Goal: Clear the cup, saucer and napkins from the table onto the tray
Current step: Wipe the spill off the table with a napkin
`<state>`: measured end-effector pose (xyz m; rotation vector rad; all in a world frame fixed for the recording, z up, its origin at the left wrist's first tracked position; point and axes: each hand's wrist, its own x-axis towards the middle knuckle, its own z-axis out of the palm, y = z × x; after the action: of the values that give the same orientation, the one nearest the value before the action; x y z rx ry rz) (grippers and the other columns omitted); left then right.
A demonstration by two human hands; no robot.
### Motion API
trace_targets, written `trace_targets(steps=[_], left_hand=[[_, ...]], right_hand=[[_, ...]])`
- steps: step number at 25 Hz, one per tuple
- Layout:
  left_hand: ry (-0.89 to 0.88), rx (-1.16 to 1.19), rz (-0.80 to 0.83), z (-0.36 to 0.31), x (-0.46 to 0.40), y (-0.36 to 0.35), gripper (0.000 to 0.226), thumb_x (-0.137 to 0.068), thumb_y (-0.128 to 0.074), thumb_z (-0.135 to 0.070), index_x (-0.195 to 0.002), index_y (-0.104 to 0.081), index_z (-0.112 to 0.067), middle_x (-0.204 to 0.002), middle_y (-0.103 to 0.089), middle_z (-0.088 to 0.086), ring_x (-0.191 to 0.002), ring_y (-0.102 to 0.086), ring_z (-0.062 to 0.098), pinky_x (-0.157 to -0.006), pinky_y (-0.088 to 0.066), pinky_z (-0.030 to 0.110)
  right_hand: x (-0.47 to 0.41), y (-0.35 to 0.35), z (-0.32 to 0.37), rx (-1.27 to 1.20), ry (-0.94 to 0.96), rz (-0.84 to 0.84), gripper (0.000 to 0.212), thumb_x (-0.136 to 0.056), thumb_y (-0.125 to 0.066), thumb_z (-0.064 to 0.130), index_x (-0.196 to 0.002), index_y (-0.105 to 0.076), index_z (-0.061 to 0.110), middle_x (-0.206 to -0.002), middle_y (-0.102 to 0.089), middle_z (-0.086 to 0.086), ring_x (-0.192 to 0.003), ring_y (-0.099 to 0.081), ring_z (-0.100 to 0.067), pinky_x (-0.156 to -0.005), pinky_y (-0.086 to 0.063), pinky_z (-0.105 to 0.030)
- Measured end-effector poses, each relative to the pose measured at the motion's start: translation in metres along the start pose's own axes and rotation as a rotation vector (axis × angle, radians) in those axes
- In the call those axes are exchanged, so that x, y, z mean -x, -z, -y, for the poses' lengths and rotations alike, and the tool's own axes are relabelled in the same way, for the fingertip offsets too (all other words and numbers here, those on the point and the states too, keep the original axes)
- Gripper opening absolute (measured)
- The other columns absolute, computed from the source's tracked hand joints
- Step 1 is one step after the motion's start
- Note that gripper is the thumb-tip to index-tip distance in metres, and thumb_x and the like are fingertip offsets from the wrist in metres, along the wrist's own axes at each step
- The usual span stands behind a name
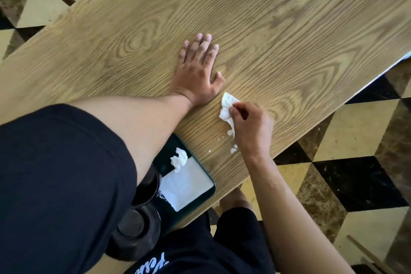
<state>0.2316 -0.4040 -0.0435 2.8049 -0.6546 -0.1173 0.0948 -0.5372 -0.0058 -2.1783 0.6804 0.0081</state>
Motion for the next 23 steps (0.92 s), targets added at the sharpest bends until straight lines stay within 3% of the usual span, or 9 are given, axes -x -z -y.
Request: trace_targets(steps=[3, 6, 8, 10, 12, 15, 19, 21, 23], left_hand=[[0.004, -0.003, 0.032, -0.003, -0.001, 0.001, 0.072, -0.093, -0.046, -0.043, -0.155, -0.043, -0.007, -0.169, -0.027, 0.017, -0.158, -0.018, 0.034, -0.129, -0.009, 0.053], [0.008, -0.001, 0.04, -0.003, -0.001, 0.0, 0.072, -0.094, -0.043, -0.045, -0.156, -0.041, -0.009, -0.17, -0.025, 0.016, -0.159, -0.016, 0.032, -0.129, -0.008, 0.052], [0.013, 0.005, 0.037, -0.002, -0.001, 0.0, 0.072, -0.094, -0.043, -0.045, -0.156, -0.041, -0.009, -0.17, -0.024, 0.016, -0.159, -0.015, 0.032, -0.129, -0.008, 0.052], [0.008, -0.002, 0.03, -0.002, -0.001, 0.0, 0.072, -0.093, -0.045, -0.044, -0.155, -0.042, -0.008, -0.169, -0.025, 0.016, -0.159, -0.017, 0.033, -0.129, -0.008, 0.053], [0.007, -0.002, 0.036, -0.002, -0.001, 0.001, 0.072, -0.093, -0.045, -0.044, -0.155, -0.042, -0.008, -0.169, -0.026, 0.016, -0.159, -0.017, 0.033, -0.129, -0.009, 0.053], [0.011, -0.009, 0.048, -0.004, -0.002, 0.001, 0.071, -0.094, -0.044, -0.044, -0.156, -0.041, -0.009, -0.17, -0.024, 0.015, -0.159, -0.015, 0.032, -0.129, -0.008, 0.052], [0.006, 0.005, 0.033, -0.003, -0.001, 0.001, 0.07, -0.095, -0.046, -0.043, -0.156, -0.041, -0.008, -0.17, -0.025, 0.016, -0.159, -0.016, 0.032, -0.129, -0.009, 0.052], [0.002, 0.014, 0.021, -0.005, -0.001, 0.0, 0.07, -0.094, -0.048, -0.042, -0.155, -0.043, -0.007, -0.169, -0.026, 0.017, -0.159, -0.018, 0.033, -0.128, -0.01, 0.053], [0.002, 0.047, -0.004, -0.004, -0.002, -0.002, 0.071, -0.092, -0.052, -0.04, -0.153, -0.045, -0.005, -0.168, -0.029, 0.019, -0.158, -0.02, 0.034, -0.128, -0.011, 0.055]], right_hand=[[0.009, 0.008, -0.001, 0.146, 0.353, 0.388, 0.008, -0.091, -0.074, 0.006, -0.095, -0.081, 0.007, -0.091, -0.07, -0.007, -0.076, -0.063, -0.019, -0.071, -0.051, -0.03], [0.008, 0.033, -0.014, 0.258, 0.557, 0.688, 0.012, -0.093, -0.07, 0.0, -0.092, -0.08, 0.004, -0.089, -0.067, -0.01, -0.074, -0.064, -0.025, -0.068, -0.055, -0.039], [-0.004, 0.04, -0.018, 0.261, 0.524, 0.636, 0.011, -0.093, -0.07, 0.002, -0.092, -0.08, 0.005, -0.089, -0.067, -0.009, -0.074, -0.066, -0.024, -0.067, -0.054, -0.025], [-0.008, 0.031, -0.013, 0.193, 0.377, 0.422, 0.007, -0.093, -0.073, 0.006, -0.093, -0.08, 0.006, -0.09, -0.069, -0.007, -0.075, -0.067, -0.021, -0.065, -0.043, -0.013], [0.005, 0.01, -0.004, 0.167, 0.317, 0.274, 0.005, -0.09, -0.075, 0.005, -0.091, -0.08, 0.005, -0.089, -0.071, -0.009, -0.077, -0.067, -0.024, -0.068, -0.046, -0.023], [0.034, -0.008, 0.002, 0.157, 0.559, 0.491, 0.006, -0.09, -0.074, 0.001, -0.087, -0.08, 0.003, -0.084, -0.068, -0.011, -0.076, -0.065, -0.028, -0.069, -0.056, -0.038], [0.011, 0.02, -0.004, 0.292, 0.848, 0.886, 0.016, -0.086, -0.068, -0.005, -0.089, -0.076, 0.008, -0.086, -0.062, -0.005, -0.082, -0.059, -0.023, -0.073, -0.056, -0.039], [-0.021, 0.039, -0.011, 0.361, 0.894, 0.856, 0.016, -0.084, -0.065, -0.004, -0.089, -0.075, 0.008, -0.086, -0.062, -0.005, -0.082, -0.06, -0.024, -0.07, -0.056, -0.039], [-0.053, 0.06, -0.024, 0.372, 0.779, 0.604, 0.016, -0.088, -0.067, -0.003, -0.092, -0.078, 0.007, -0.087, -0.064, -0.007, -0.08, -0.064, -0.027, -0.067, -0.055, -0.038]])
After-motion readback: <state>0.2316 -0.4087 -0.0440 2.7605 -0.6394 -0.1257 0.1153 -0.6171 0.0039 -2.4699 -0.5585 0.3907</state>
